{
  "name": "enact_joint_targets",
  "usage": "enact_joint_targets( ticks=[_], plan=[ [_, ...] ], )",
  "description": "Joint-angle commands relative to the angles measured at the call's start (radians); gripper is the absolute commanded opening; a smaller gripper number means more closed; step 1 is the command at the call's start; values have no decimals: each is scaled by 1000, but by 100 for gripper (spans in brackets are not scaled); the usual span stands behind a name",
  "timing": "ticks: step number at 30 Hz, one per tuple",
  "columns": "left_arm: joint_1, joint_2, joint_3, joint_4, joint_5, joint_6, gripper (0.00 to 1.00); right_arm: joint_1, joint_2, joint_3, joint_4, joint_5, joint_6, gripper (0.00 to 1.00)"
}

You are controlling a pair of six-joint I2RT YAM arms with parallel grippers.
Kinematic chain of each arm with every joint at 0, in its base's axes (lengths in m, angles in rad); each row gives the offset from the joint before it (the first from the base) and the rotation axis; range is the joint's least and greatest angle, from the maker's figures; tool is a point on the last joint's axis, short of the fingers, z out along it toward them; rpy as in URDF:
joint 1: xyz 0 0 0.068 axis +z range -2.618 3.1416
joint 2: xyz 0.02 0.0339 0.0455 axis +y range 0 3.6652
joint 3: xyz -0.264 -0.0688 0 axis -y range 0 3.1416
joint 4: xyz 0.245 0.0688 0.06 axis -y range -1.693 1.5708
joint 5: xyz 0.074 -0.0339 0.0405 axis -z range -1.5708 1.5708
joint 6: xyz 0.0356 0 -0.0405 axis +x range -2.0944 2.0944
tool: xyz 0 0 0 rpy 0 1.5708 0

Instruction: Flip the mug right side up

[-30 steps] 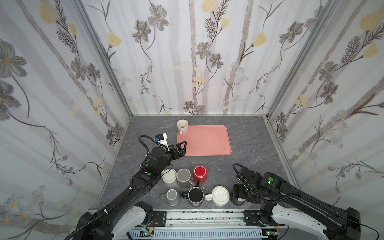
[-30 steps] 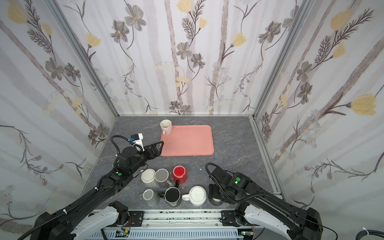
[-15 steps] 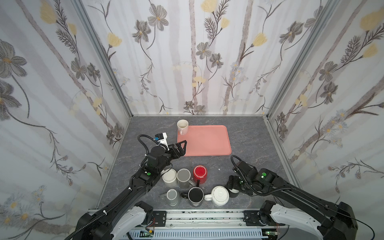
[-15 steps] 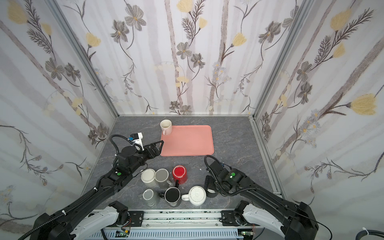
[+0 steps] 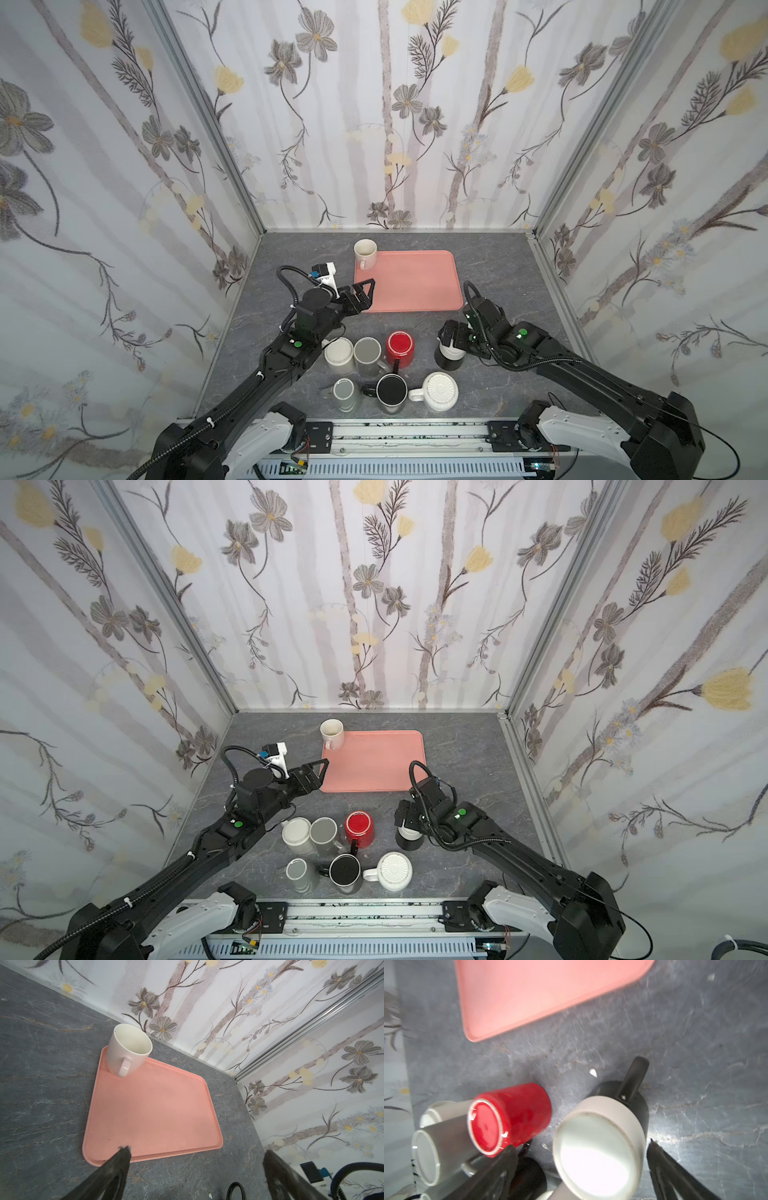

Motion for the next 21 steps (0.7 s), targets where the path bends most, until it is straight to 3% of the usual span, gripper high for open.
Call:
enact_joint_targets(
  ticks=[1,3,5,10,14,21],
  plan=[
    [1,-2,9,-6,13,-3,100,-43,-49,18,13,99,-96,95],
    [1,-4,7,-4,11,-5,100,-100,-56,19,46,118,-176,90],
    [1,-5,6,-4,11,-8,100,-176,-18,8,112,92,-280,79],
    [1,-3,9,-15,25,-14,100,-249,198,40,204,2,-461,58],
    [1,-16,6,-37,19,-8,100,-249,326,93,215,-17,-551,51],
    [1,-40,-18,-49,2,-4,100,-249,371,66,212,-55,-572,48]
  ],
)
